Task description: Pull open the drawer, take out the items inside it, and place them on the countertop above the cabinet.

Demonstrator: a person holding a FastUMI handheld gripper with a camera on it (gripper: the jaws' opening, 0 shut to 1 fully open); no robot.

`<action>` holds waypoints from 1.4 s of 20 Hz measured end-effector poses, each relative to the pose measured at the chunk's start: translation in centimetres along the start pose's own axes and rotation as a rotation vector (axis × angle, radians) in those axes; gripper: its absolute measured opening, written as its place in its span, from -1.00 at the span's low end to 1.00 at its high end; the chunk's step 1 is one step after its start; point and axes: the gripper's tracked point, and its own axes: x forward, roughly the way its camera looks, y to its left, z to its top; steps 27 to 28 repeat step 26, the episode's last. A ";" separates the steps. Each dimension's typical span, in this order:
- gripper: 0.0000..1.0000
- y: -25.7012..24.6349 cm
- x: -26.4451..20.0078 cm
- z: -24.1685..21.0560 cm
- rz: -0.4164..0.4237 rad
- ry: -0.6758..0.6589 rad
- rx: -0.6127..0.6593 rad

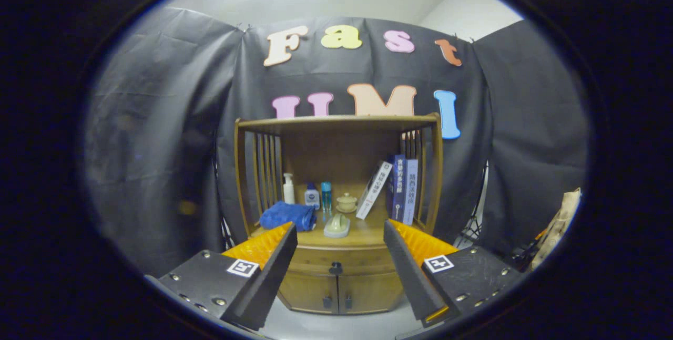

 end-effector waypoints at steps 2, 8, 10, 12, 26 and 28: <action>0.98 1.0 0.6 -1.6 0.057 0.069 0.042; 0.98 -0.9 0.4 0.4 0.022 -0.045 0.062; 0.98 -0.6 0.0 0.9 0.034 -0.067 0.075; 0.98 -0.4 0.0 0.7 0.037 -0.064 0.059; 0.98 -0.4 -0.4 3.7 -0.024 -0.141 0.049; 0.98 -0.4 -0.4 3.7 -0.024 -0.141 0.049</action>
